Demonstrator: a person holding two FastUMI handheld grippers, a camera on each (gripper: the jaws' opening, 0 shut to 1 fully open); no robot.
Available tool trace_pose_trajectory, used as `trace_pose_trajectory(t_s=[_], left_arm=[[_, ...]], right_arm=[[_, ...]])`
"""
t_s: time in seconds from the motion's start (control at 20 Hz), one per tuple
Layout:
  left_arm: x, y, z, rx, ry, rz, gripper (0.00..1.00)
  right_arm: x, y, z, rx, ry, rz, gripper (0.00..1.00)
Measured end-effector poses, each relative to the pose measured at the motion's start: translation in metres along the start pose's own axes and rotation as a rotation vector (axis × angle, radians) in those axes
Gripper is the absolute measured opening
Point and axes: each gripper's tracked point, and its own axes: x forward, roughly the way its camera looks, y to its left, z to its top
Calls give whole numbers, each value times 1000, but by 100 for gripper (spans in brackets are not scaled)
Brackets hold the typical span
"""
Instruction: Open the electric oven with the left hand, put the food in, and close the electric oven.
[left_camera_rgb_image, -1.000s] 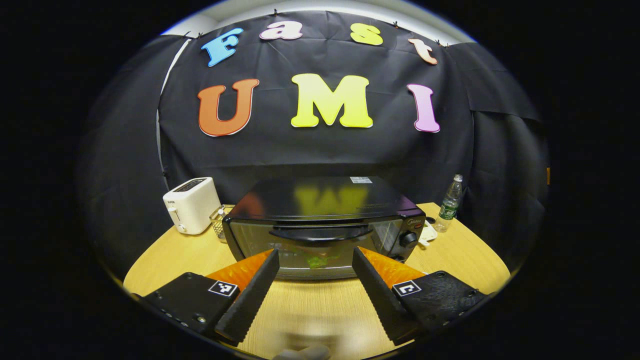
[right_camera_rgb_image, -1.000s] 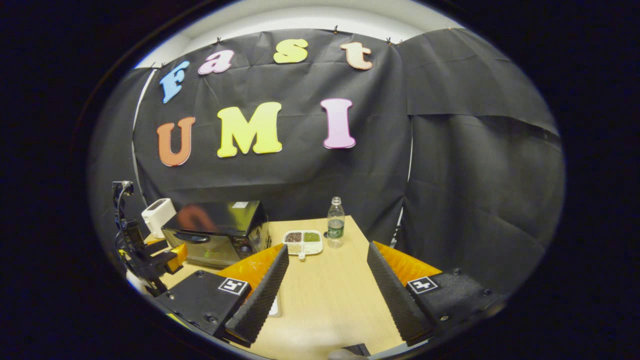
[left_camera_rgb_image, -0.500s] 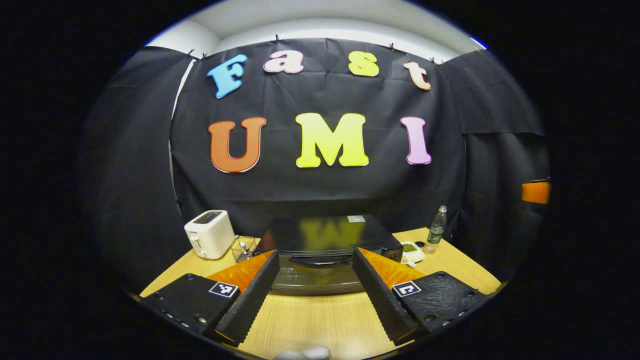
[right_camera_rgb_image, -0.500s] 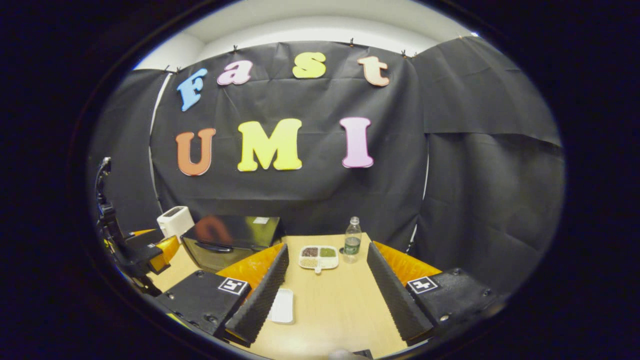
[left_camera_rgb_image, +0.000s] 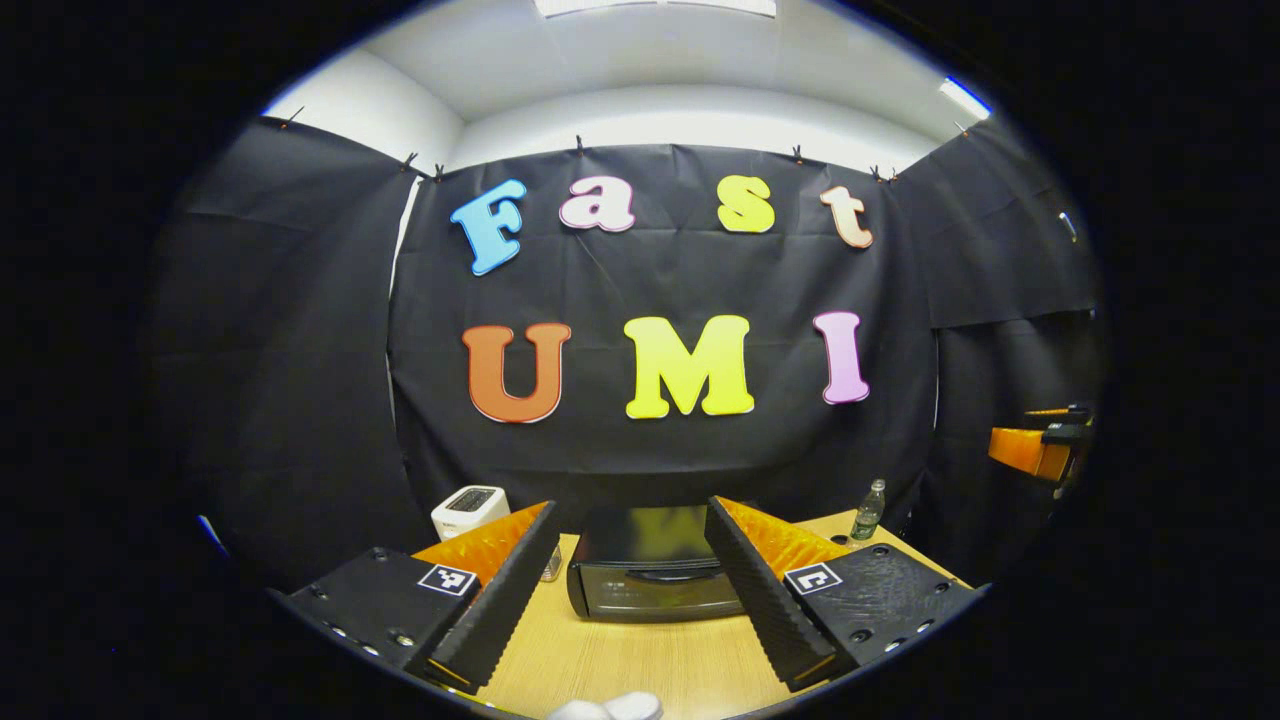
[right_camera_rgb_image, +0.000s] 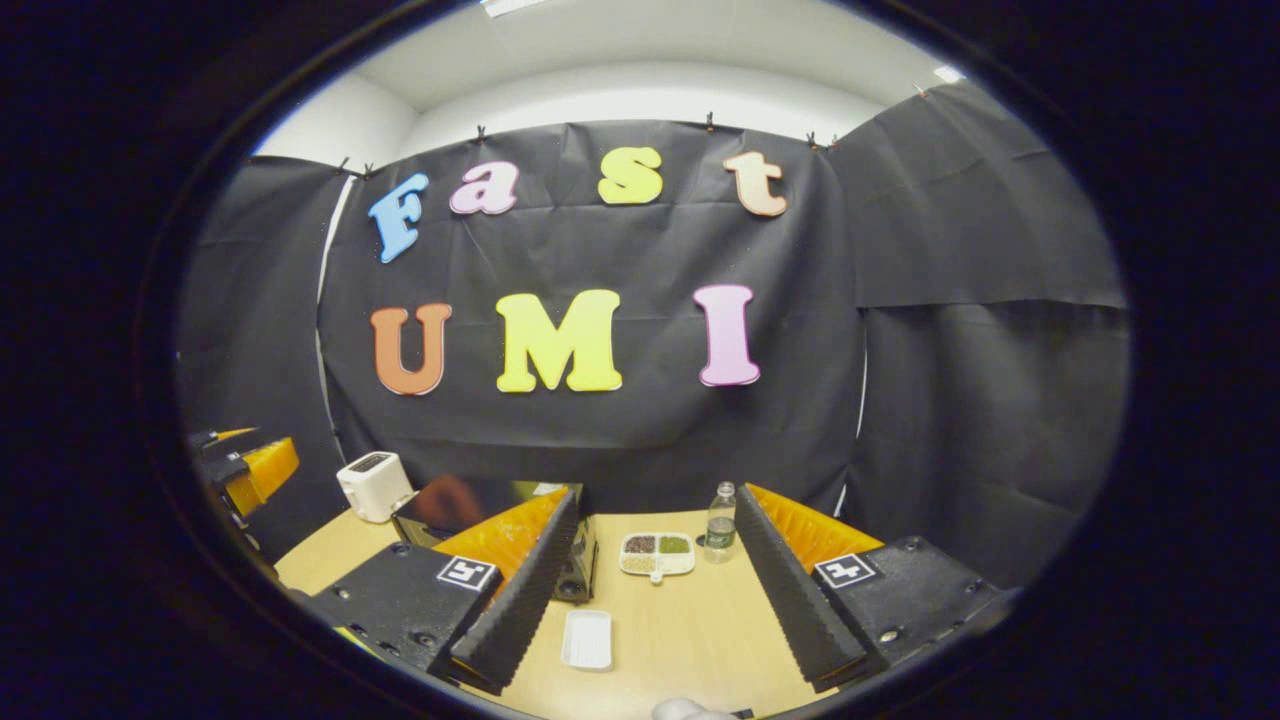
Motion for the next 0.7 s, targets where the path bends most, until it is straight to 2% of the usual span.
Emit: trace_pose_trajectory(t_s=[0.5,0.55,0.7], left_arm=[[-20,-8,26,17,-11,-23,96],[-21,-10,28,20,-16,-25,96],[-24,-14,31,21,-21,-35,96]], right_arm=[[-22,-5,30,1,-70,-5,100],[-24,-5,30,1,-72,-4,90],[-27,-8,32,-9,-73,-5,90]])
